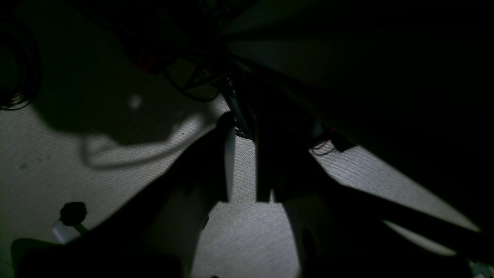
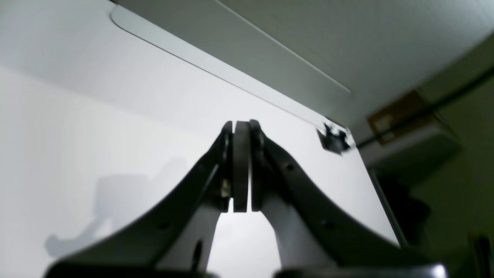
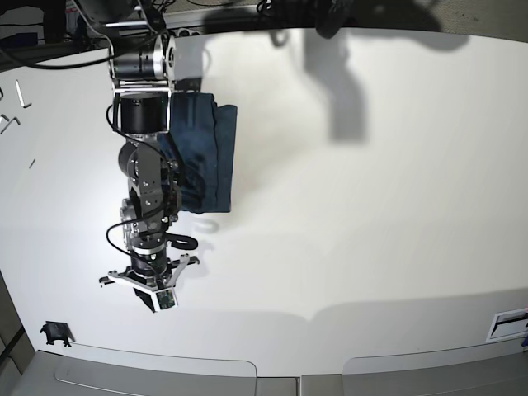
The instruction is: Fold the T-shirt properly
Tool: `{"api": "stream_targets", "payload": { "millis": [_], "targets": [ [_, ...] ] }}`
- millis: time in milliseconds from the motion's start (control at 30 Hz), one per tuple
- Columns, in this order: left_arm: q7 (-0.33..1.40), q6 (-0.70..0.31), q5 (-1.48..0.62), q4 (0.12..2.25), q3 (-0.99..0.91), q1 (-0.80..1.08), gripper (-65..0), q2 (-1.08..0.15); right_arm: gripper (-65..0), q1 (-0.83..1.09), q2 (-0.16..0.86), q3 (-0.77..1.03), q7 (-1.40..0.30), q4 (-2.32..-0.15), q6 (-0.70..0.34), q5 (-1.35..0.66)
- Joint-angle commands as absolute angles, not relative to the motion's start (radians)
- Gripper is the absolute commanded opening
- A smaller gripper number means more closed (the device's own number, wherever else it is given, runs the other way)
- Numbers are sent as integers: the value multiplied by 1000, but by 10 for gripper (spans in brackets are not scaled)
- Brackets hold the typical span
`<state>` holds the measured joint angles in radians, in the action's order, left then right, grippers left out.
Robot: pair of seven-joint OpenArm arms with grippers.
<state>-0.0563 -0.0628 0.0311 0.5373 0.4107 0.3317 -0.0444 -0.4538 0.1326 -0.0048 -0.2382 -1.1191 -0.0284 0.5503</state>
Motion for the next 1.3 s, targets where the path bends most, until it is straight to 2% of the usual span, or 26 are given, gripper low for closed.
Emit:
{"api": "stream_targets", "payload": {
  "millis": [0, 133, 267, 400, 667, 1267],
  "targets": [
    [-76, -73, 34, 543, 413, 338, -569, -36, -650, -491, 142, -1, -216, -1137, 10, 554],
    [-76, -73, 34, 543, 413, 338, -569, -36, -650, -491, 144, -1, -219, -1137, 21, 561],
    [-76, -73, 33, 543, 413, 338, -569, -36, -650, -491, 147, -1, -220, -1137, 105, 640],
    [-76, -73, 34, 543, 413, 338, -569, -36, -650, -490, 150, -1, -194, -1137, 95, 656],
    [-76, -73, 34, 543, 413, 338, -569, -36, -650, -491, 149, -1, -67, -1137, -238, 652],
    [-76, -73, 33, 543, 413, 338, -569, -36, -650, -490, 149, -1, 78, -1137, -629, 651]
  ]
}}
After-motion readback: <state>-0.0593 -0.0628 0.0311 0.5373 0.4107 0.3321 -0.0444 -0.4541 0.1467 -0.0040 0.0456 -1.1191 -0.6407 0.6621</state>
